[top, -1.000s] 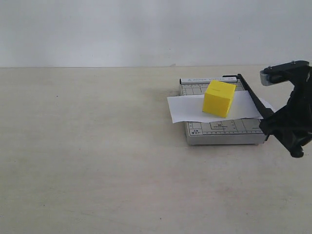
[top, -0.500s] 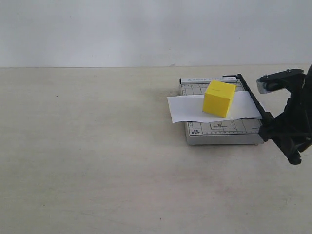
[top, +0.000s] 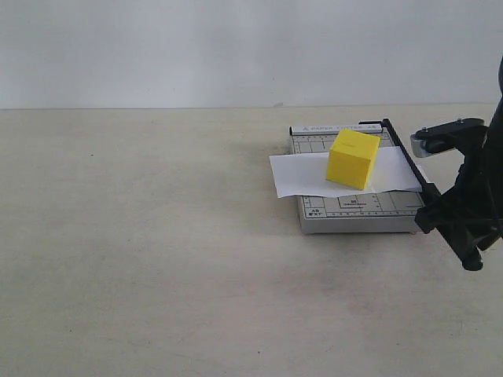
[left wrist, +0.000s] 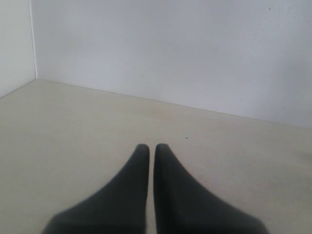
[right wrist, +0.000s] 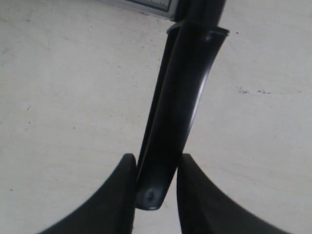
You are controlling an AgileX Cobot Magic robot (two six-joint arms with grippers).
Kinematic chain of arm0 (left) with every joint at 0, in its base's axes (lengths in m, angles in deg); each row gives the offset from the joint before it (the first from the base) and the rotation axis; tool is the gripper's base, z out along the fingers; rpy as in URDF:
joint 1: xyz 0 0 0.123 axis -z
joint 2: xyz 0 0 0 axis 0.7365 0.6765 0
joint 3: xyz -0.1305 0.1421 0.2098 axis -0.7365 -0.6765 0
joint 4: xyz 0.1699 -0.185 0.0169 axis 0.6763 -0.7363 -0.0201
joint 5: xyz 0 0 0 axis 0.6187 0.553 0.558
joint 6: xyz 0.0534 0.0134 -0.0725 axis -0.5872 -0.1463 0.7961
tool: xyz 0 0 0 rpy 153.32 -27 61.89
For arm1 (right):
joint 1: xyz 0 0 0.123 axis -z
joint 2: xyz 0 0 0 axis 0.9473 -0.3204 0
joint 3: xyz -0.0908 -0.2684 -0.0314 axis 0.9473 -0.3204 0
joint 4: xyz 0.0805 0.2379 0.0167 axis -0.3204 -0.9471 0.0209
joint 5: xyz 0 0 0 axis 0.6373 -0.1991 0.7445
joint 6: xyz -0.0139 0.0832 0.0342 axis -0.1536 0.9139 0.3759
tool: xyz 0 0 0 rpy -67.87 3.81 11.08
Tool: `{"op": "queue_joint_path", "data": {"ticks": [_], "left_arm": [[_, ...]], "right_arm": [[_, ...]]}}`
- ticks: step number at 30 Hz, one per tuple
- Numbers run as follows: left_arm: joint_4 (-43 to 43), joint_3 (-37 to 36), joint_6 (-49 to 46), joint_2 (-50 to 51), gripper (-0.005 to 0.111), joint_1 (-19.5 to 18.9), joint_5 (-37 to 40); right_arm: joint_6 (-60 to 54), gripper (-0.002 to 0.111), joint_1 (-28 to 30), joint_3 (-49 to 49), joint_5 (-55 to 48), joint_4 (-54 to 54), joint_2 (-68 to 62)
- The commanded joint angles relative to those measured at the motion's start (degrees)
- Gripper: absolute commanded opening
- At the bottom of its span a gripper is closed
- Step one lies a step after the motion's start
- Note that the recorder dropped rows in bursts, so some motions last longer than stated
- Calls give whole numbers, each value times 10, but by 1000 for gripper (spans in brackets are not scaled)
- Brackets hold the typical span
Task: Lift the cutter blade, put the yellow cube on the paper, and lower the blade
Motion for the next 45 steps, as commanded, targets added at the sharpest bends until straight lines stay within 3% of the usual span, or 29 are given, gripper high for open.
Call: {"op": "queue_joint_path", "data": {"ticks": [1, 2, 3, 5, 6, 26, 28, 30, 35, 45], "left_arm": [[0, -3, 5, -2, 4, 2, -10], [0, -3, 5, -2, 4, 2, -10], [0, -3, 5, -2, 4, 2, -10], [0, -3, 5, -2, 4, 2, -10], [0, -3, 5, -2, 4, 2, -10], [0, -3, 5, -2, 4, 2, -11], [0, -3, 5, -2, 4, 2, -11], [0, -3, 5, -2, 4, 2, -11], [0, -3, 5, -2, 4, 2, -11], [0, -3, 5, -2, 4, 2, -11]], "right_arm": [[-32, 15, -16, -9, 18, -118, -18], [-32, 23, -16, -9, 18, -118, -18], [-31, 40, -16, -9, 26, -118, -18], [-28, 57, -16, -9, 33, -118, -18], [-27, 60, -16, -9, 35, -118, -18], [32, 59, -16, 72, 83, -52, 138], [64, 54, -16, 72, 107, -27, 154], [98, 42, -16, 72, 124, 11, 166], [126, 0, -16, 72, 152, 89, 203], [182, 0, -16, 51, 330, 101, 342]]}}
